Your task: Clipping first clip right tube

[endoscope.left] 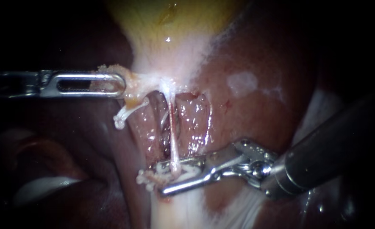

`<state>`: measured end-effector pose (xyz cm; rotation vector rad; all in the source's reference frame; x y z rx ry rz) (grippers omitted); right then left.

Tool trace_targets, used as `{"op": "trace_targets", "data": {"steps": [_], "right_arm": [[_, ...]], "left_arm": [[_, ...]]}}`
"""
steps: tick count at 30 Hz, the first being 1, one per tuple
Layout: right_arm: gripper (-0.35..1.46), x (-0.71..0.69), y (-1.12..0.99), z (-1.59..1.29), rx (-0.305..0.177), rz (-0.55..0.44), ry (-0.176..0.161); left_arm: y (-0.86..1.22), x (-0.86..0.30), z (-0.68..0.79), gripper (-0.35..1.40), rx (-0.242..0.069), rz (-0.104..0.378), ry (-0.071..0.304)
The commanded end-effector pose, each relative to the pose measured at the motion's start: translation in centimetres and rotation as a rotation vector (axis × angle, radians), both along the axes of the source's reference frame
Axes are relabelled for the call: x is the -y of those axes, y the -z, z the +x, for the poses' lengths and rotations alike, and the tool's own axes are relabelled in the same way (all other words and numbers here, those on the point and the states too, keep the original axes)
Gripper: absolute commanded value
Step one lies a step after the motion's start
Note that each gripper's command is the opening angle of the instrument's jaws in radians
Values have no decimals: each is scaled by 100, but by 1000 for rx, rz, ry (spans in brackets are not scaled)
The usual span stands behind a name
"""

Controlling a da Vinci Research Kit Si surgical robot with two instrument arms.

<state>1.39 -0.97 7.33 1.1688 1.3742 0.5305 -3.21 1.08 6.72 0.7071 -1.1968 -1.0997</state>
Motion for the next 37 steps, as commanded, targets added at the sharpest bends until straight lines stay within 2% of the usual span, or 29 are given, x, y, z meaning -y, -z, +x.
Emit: {"op": "trace_targets", "data": {"steps": [1, 6, 15, 21, 23, 25, 27, 37], "right_arm": [[22, -1, 0, 0, -2, 0, -3], [4, -3, -1, -2, -10, 10, -10], [-35, -10, -5, -8, 35, 61, -19], [-35, -11, -11, -11, 54, 84, -17], [-35, -8, -11, -12, 49, 83, -6], [-35, -7, -9, -12, 38, 81, 24], [-35, -6, -9, -12, 36, 81, 31], [-35, -8, -10, -12, 37, 81, 31]], "left_arm": [[0, 0, 0, -35, 0, 0, 0], [-2, 1, 0, -35, 0, -1, 0], [-4, 1, 0, -35, 0, -2, 0], [-5, 1, 0, -35, -1, -2, 0], [-5, 1, 0, -35, -1, -2, 0], [-5, 1, 0, -35, -1, -2, 0], [-5, 1, 0, -35, -1, -2, 0], [-5, 1, 1, -35, -1, -2, 0]]}}
